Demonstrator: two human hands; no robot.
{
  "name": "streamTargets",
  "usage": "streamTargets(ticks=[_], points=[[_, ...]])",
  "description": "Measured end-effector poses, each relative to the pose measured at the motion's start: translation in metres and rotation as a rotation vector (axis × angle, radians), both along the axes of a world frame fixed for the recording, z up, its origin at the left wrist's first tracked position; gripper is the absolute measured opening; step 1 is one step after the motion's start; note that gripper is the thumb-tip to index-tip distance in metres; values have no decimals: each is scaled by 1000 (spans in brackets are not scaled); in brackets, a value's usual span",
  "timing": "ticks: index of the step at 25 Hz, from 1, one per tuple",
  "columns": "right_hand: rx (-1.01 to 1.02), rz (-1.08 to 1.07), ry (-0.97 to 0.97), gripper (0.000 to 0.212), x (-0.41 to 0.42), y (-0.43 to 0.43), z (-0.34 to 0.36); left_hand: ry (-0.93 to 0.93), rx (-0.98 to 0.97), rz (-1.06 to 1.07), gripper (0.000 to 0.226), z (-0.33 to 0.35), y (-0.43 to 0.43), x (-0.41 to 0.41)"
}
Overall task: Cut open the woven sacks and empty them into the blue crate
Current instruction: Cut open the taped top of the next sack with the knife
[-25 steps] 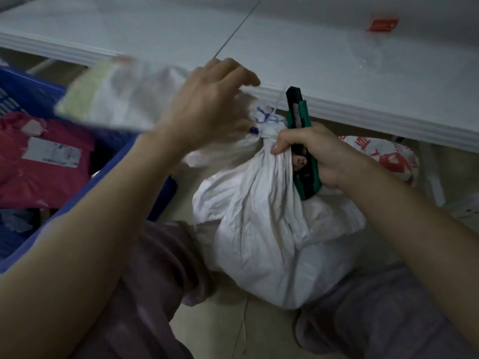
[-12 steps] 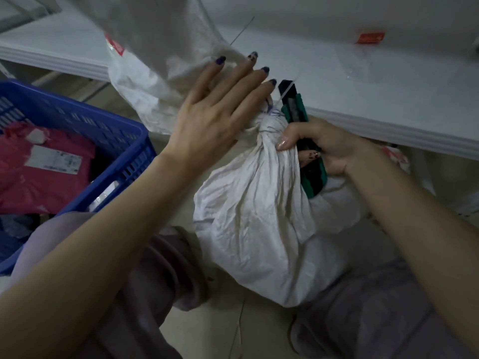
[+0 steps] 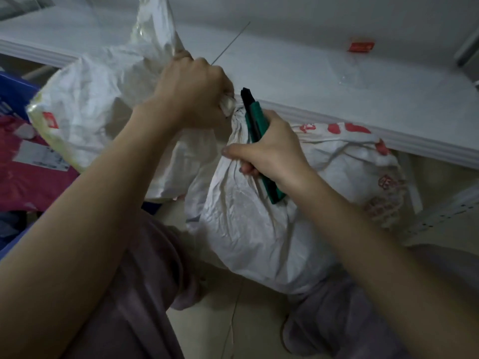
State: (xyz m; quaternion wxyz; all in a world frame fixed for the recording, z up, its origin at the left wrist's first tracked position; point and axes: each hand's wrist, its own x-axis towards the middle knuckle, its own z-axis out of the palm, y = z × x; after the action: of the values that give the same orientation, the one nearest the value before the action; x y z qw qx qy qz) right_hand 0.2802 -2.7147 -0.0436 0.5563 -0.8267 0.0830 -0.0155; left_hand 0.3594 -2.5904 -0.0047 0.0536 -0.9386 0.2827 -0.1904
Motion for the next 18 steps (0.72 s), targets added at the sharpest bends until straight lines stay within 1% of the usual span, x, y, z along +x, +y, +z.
streamTargets(ticks=[2, 3, 4, 6, 8, 10, 12, 15, 18], points=[[-21, -5, -13, 29, 7, -5, -1, 124, -102, -49, 52, 0, 7, -1], [-15, 10, -16, 24, 10, -11, 0, 193, -164, -81, 58, -1, 11, -1], [6, 38, -17, 27, 13, -18, 1, 262, -225, -110, 61, -2, 14, -2], [66, 122, -6, 33, 18, -31, 4, 422, -333, -178, 57, -4, 18, 0], [113, 215, 26, 29, 22, -39, 4, 581, -401, -253, 46, -6, 19, 3], [160, 291, 59, 19, 27, -43, 1, 720, -461, -302, 40, -8, 19, 3], [189, 351, 89, 20, 30, -45, -2, 827, -523, -306, 34, -11, 18, 1], [232, 380, 144, 25, 32, -50, -5, 939, -554, -315, 24, -15, 16, 1], [239, 374, 184, 24, 37, -54, -8, 917, -488, -261, 24, -14, 14, 5]])
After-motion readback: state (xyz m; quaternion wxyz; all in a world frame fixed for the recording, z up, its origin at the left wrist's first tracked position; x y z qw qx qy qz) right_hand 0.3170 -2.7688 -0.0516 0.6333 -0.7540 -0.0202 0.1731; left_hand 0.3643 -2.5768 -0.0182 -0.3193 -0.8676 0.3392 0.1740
